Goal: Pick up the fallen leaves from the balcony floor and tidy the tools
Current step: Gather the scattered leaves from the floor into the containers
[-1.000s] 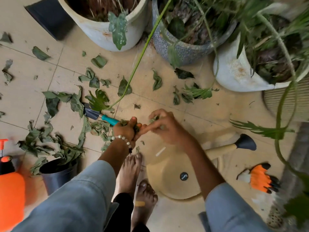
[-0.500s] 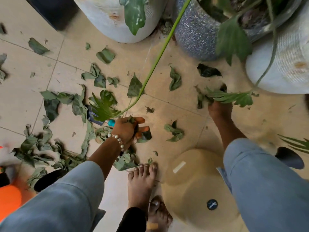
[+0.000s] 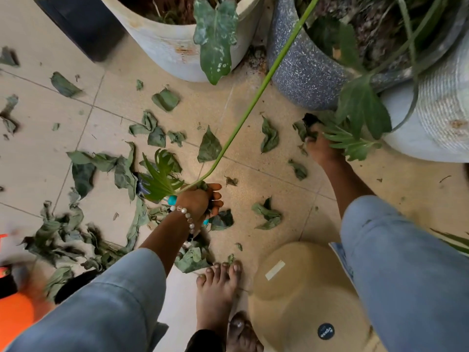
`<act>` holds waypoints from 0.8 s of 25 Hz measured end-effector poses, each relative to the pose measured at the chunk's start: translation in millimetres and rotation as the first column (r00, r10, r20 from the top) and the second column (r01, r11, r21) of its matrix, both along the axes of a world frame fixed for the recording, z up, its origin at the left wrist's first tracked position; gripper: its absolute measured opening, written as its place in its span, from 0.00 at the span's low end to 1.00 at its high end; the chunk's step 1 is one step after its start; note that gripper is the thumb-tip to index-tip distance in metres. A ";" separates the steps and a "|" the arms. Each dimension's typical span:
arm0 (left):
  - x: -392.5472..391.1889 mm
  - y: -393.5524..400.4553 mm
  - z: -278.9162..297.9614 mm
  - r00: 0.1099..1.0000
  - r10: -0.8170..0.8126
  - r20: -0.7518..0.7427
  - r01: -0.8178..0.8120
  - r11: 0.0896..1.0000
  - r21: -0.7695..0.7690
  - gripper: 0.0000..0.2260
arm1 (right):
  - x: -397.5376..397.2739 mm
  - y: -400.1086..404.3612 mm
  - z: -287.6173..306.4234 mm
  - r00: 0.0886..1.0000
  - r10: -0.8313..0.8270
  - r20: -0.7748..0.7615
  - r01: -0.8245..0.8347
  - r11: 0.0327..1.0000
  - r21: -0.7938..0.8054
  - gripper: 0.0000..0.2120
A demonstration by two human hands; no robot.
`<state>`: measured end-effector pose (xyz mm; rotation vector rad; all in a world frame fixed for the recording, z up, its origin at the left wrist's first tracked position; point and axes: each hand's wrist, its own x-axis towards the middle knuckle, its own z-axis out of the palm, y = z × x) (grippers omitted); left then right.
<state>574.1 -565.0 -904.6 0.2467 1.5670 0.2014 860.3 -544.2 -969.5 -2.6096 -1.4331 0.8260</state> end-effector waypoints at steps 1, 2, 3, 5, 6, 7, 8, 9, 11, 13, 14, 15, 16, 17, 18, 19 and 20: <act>-0.1 0.8 -2.2 1.000 -0.014 0.001 0.014 1.000 -0.004 0.16 | -2.7 1.7 -3.8 1.000 0.020 -0.007 -0.020 0.999 -0.050 0.18; 0.1 1.0 -4.8 1.000 -0.026 0.001 0.026 1.000 -0.006 0.15 | -6.2 0.6 -6.9 0.999 0.033 0.013 -0.032 0.995 -0.089 0.17; -0.9 0.9 -7.3 0.999 -0.046 -0.012 0.046 0.999 -0.002 0.14 | -10.1 -1.1 -8.0 0.997 0.036 0.071 -0.031 0.996 -0.078 0.16; -2.4 -3.2 -10.4 0.992 -0.111 -0.053 0.112 0.993 0.020 0.08 | -17.3 -5.6 -3.1 0.976 0.008 0.218 -0.010 1.000 0.006 0.13; -2.8 -6.5 -9.6 0.985 -0.156 -0.069 0.159 0.987 0.036 0.08 | -21.4 -10.1 2.7 0.975 -0.016 0.223 -0.002 0.997 0.080 0.12; -3.9 -9.9 -8.5 0.975 -0.203 -0.086 0.208 0.977 0.048 0.13 | -26.5 -16.6 8.7 0.982 -0.057 0.178 0.028 0.986 0.164 0.11; -3.4 -12.8 -6.4 0.970 -0.224 -0.093 0.229 0.972 0.056 0.18 | -34.7 -23.6 19.1 0.987 -0.132 0.090 0.107 0.964 0.244 0.10; 0.0 -15.4 -0.8 0.974 -0.213 -0.080 0.217 0.975 0.051 0.21 | -45.0 -31.7 33.0 0.976 -0.216 -0.037 0.217 0.933 0.289 0.09; 11.3 -22.2 12.0 0.993 -0.116 -0.039 0.117 0.993 0.027 0.25 | -75.3 -52.0 67.6 0.884 -0.301 -0.359 0.394 0.891 0.224 0.09; 24.7 -28.5 18.9 0.999 0.012 0.034 -0.011 0.999 -0.034 0.27 | -115.3 -80.0 98.5 0.806 -0.230 -0.545 0.349 0.929 0.125 0.09; 30.0 -32.4 21.8 0.993 0.085 0.078 -0.080 0.995 -0.068 0.27 | -136.3 -95.3 109.0 0.818 -0.117 -0.563 0.243 0.958 0.155 0.08; 32.0 -38.2 22.4 0.986 0.128 0.103 -0.119 0.989 -0.088 0.28 | -156.2 -110.7 114.9 0.832 0.015 -0.555 0.116 0.973 0.200 0.08; 32.0 -44.7 20.5 0.987 0.142 0.079 -0.135 0.986 -0.096 0.28 | -171.4 -122.8 121.7 0.831 0.151 -0.535 -0.023 0.971 0.238 0.09; 28.1 -52.2 18.2 0.993 0.111 -0.030 -0.113 0.990 -0.089 0.27 | -178.4 -132.5 127.9 0.810 0.258 -0.527 -0.158 0.961 0.227 0.11; 23.2 -58.8 18.6 0.989 0.081 -0.123 -0.090 0.993 -0.074 0.27 | -176.1 -137.7 130.9 0.774 0.360 -0.521 -0.300 0.933 0.199 0.12; 16.0 -63.2 21.5 0.977 0.072 -0.202 -0.082 0.996 -0.040 0.26 | -165.3 -138.1 134.5 0.728 0.425 -0.538 -0.426 0.895 0.131 0.12; 9.8 -65.2 22.4 0.966 0.082 -0.245 -0.089 0.996 -0.016 0.23 | -150.3 -135.5 136.9 0.662 0.425 -0.617 -0.498 0.865 0.061 0.11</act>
